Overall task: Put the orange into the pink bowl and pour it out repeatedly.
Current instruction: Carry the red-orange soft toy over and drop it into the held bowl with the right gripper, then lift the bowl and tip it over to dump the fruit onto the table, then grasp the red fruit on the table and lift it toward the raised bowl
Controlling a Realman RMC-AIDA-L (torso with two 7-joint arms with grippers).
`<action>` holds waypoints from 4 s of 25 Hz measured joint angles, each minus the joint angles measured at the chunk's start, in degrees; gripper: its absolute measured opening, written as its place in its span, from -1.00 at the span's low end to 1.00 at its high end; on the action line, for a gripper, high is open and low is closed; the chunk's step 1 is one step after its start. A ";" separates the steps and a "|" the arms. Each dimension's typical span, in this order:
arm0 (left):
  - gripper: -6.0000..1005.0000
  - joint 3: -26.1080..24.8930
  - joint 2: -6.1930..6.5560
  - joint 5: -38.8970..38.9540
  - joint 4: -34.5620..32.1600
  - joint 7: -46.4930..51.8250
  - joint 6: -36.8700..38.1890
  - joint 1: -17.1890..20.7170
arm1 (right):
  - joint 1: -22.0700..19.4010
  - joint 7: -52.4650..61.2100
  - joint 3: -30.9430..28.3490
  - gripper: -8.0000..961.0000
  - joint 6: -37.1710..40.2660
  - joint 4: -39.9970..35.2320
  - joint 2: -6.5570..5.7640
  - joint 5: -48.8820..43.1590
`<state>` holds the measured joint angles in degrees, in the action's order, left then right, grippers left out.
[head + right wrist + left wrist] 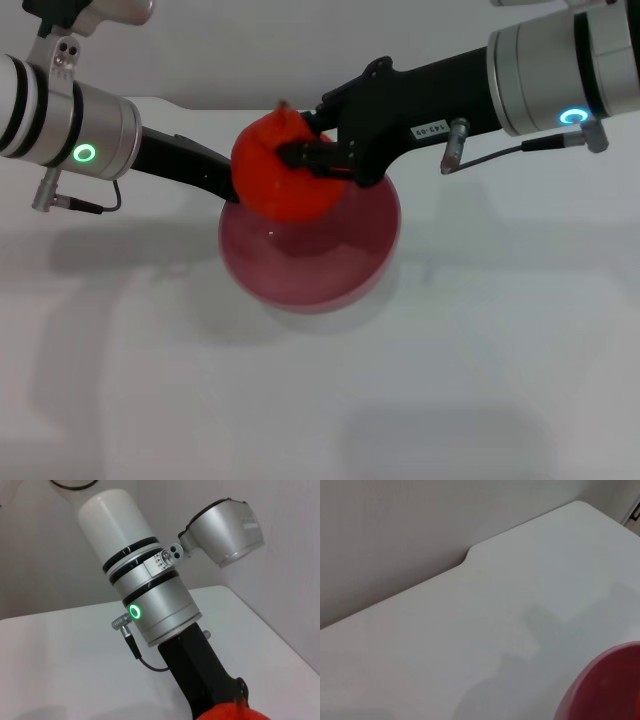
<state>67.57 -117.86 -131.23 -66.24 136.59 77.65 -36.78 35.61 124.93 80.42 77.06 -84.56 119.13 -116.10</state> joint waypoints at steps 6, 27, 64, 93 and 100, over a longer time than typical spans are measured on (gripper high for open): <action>-0.90 0.01 0.00 0.01 0.14 -0.08 -0.07 -0.04 | -0.81 -0.09 -0.15 -0.39 -0.30 -0.29 0.04 0.00; -0.90 3.81 -0.13 0.01 0.56 0.08 -5.56 -0.13 | -24.39 -52.83 -2.58 0.27 -5.32 9.34 0.11 59.20; -0.90 55.18 -0.58 5.45 -5.16 -27.26 -88.74 17.16 | -31.79 -71.52 -14.88 0.26 18.88 48.83 -0.21 95.83; -0.90 60.27 -0.97 9.67 -0.65 -28.92 -95.32 12.42 | -26.44 -71.32 -10.28 0.26 19.21 50.85 -0.25 95.18; -0.90 36.32 -0.47 21.31 -0.53 -17.75 -63.00 5.62 | -25.96 -71.31 -9.84 0.26 19.10 52.05 -0.32 94.53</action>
<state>103.89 -118.33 -109.92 -66.77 118.84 14.65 -31.16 9.65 53.62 70.58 96.16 -32.51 118.81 -21.57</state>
